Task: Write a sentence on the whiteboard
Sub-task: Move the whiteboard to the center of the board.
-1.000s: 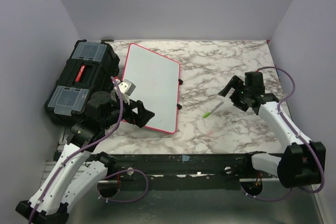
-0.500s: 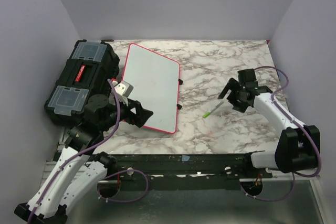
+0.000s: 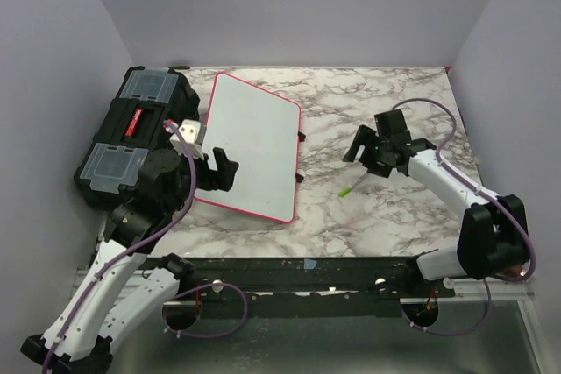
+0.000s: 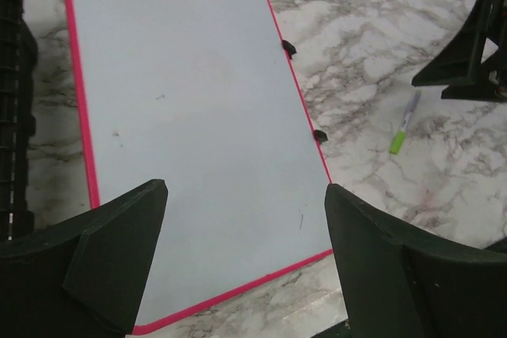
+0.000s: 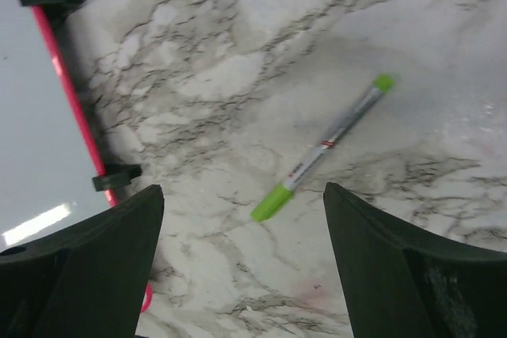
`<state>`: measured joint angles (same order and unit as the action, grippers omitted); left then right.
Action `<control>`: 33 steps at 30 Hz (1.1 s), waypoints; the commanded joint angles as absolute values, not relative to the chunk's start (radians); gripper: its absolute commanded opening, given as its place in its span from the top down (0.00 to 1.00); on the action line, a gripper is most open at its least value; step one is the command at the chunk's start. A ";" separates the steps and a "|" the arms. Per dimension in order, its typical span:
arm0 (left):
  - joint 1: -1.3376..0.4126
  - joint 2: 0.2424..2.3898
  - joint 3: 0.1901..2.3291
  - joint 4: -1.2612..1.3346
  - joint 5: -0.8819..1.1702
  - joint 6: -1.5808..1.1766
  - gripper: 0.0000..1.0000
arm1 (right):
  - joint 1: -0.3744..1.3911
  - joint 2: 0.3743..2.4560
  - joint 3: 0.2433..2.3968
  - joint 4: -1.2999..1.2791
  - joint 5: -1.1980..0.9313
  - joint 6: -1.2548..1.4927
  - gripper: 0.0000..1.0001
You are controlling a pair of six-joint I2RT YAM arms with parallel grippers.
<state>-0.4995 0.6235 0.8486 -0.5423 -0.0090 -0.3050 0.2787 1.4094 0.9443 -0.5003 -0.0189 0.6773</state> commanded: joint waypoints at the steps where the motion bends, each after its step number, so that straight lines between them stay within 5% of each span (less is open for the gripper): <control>1: -0.471 0.756 1.011 -0.582 -0.229 -0.342 0.18 | 0.361 1.447 0.975 -0.328 -0.117 0.611 0.20; 9: -0.198 0.990 1.166 -0.545 0.064 -0.360 0.22 | 0.492 1.596 1.054 -0.276 -0.067 0.598 0.49; 33: -0.061 1.555 1.499 -0.569 0.222 -0.327 0.24 | 0.561 1.766 1.065 -0.229 -0.028 0.596 0.56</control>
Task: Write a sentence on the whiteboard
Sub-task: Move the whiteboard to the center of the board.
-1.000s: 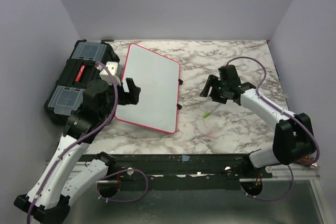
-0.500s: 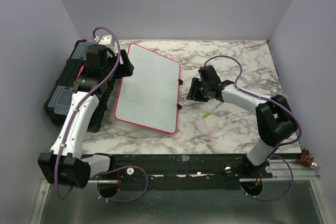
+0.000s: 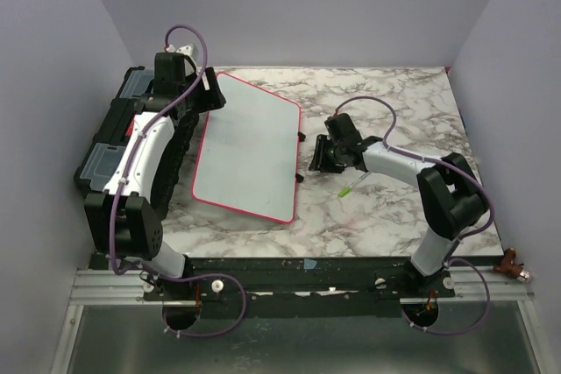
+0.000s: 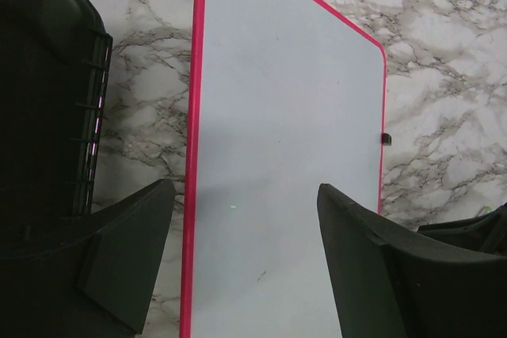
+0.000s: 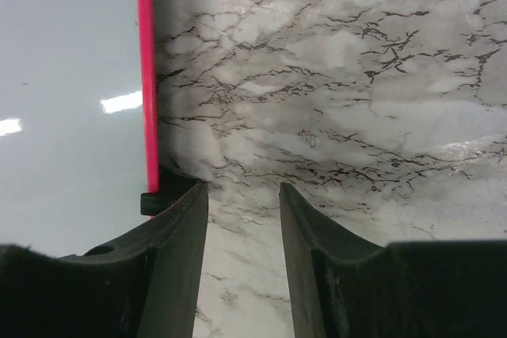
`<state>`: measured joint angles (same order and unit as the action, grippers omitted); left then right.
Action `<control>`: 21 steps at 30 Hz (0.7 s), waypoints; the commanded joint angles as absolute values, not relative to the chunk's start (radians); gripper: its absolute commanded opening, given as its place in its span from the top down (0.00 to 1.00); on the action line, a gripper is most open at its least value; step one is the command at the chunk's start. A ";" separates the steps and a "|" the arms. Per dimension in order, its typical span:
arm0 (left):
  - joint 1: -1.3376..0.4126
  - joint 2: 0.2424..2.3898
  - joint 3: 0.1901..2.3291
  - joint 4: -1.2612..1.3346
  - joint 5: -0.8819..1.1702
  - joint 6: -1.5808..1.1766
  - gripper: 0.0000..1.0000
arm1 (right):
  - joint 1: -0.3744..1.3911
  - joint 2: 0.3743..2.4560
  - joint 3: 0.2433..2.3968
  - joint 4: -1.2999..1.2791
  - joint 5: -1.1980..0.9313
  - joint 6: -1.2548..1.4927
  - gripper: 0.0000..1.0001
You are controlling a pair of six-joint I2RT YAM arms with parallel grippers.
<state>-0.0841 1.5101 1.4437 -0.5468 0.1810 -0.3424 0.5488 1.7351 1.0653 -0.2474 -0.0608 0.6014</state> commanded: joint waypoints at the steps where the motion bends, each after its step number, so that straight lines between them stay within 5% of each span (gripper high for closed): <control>1: -0.058 1.566 1.505 -0.570 0.224 -0.326 0.23 | 0.561 1.771 1.065 -0.229 -0.026 0.594 0.56; 21: -0.048 1.713 1.520 -0.501 0.447 -0.341 0.17 | 0.592 1.795 1.059 -0.241 -0.017 0.583 0.58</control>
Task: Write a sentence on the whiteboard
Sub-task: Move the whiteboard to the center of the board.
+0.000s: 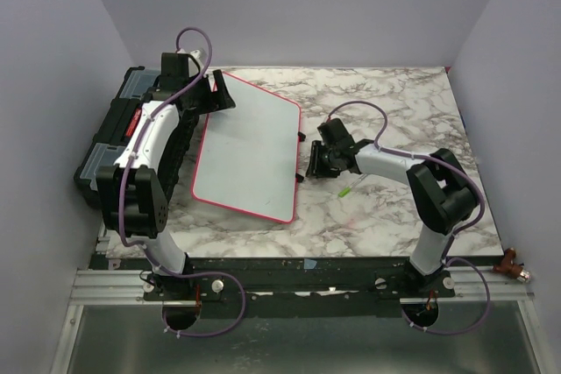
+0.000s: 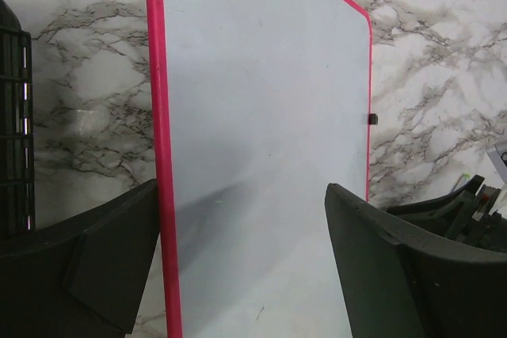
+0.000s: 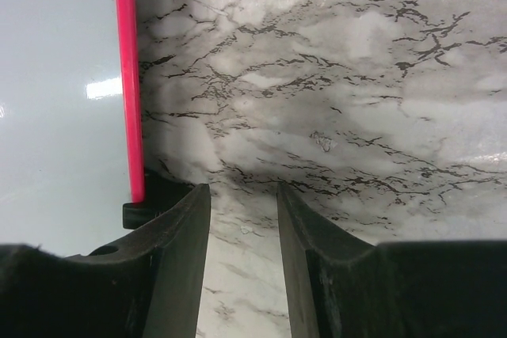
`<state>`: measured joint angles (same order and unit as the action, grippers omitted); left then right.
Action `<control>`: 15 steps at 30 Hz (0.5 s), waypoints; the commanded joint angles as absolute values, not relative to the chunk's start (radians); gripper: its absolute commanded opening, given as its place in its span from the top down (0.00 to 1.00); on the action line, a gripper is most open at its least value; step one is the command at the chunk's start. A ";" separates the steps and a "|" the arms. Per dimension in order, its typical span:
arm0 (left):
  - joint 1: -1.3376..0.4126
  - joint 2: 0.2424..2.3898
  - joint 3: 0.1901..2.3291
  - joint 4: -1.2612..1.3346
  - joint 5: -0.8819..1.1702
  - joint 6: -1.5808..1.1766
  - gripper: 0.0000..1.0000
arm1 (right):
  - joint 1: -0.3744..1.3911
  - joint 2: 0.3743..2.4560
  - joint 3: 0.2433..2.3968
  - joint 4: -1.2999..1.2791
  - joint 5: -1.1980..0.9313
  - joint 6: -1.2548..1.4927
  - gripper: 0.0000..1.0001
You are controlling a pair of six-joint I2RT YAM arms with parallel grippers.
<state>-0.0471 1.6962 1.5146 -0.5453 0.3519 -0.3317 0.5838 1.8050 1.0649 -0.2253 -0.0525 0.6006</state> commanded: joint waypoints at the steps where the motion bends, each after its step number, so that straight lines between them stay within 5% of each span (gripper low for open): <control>1: -0.053 1.713 1.519 -0.496 0.456 -0.340 0.17 | 0.592 1.788 1.056 -0.252 -0.009 0.580 0.58; 9: -0.117 1.775 1.604 -0.523 0.492 -0.301 0.17 | 0.592 1.688 1.033 -0.358 0.113 0.562 0.56; 15: -0.189 1.853 1.715 -0.567 0.509 -0.253 0.17 | 0.592 1.559 1.008 -0.442 0.216 0.560 0.43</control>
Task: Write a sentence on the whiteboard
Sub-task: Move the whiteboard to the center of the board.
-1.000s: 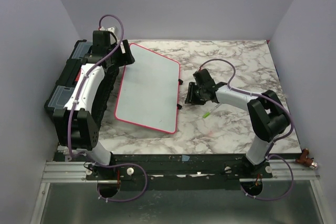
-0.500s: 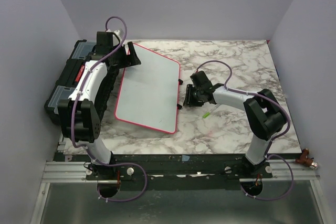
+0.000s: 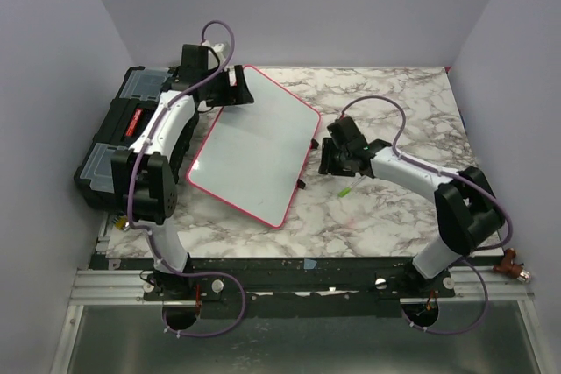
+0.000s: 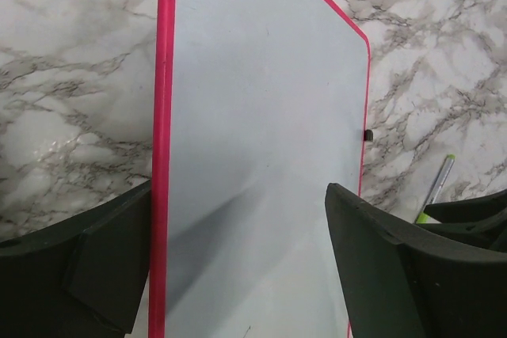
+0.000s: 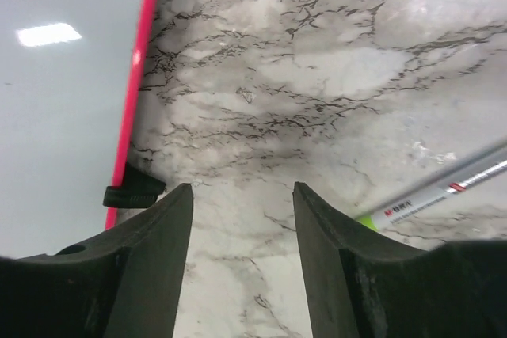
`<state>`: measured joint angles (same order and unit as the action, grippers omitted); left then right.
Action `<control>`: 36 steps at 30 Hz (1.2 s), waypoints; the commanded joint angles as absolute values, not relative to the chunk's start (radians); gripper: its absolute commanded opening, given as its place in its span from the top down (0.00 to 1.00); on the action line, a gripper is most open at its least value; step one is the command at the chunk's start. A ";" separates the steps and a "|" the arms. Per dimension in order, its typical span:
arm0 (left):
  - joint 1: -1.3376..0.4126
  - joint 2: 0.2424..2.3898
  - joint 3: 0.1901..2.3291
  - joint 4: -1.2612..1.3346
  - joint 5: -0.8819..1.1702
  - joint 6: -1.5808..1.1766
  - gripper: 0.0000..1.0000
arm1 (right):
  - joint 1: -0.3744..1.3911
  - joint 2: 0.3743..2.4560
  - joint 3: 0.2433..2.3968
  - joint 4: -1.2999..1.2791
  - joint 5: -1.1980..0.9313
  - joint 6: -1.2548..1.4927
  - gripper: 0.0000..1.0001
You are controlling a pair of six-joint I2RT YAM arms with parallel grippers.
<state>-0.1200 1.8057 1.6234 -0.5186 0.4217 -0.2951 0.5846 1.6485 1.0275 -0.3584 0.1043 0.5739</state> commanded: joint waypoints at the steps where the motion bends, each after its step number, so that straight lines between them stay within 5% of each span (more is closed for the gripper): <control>1: -0.203 1.867 1.737 -0.578 0.509 -0.244 0.17 | 0.592 1.536 1.002 -0.456 0.225 0.558 0.40; 13: -0.367 2.040 2.059 -0.709 0.536 -0.153 0.17 | 0.592 1.350 0.920 -0.554 0.398 0.622 0.09; 23: -0.420 2.064 2.206 -0.757 0.522 -0.114 0.12 | 0.591 1.276 0.820 -0.591 0.540 0.870 0.13; 26: -0.420 2.026 2.199 -0.755 0.489 -0.099 0.02 | 0.590 1.287 0.818 -0.595 0.581 0.896 0.15; 36: -0.420 1.815 2.130 -0.817 0.343 -0.086 0.01 | 0.559 1.352 0.832 -0.550 0.651 0.934 0.25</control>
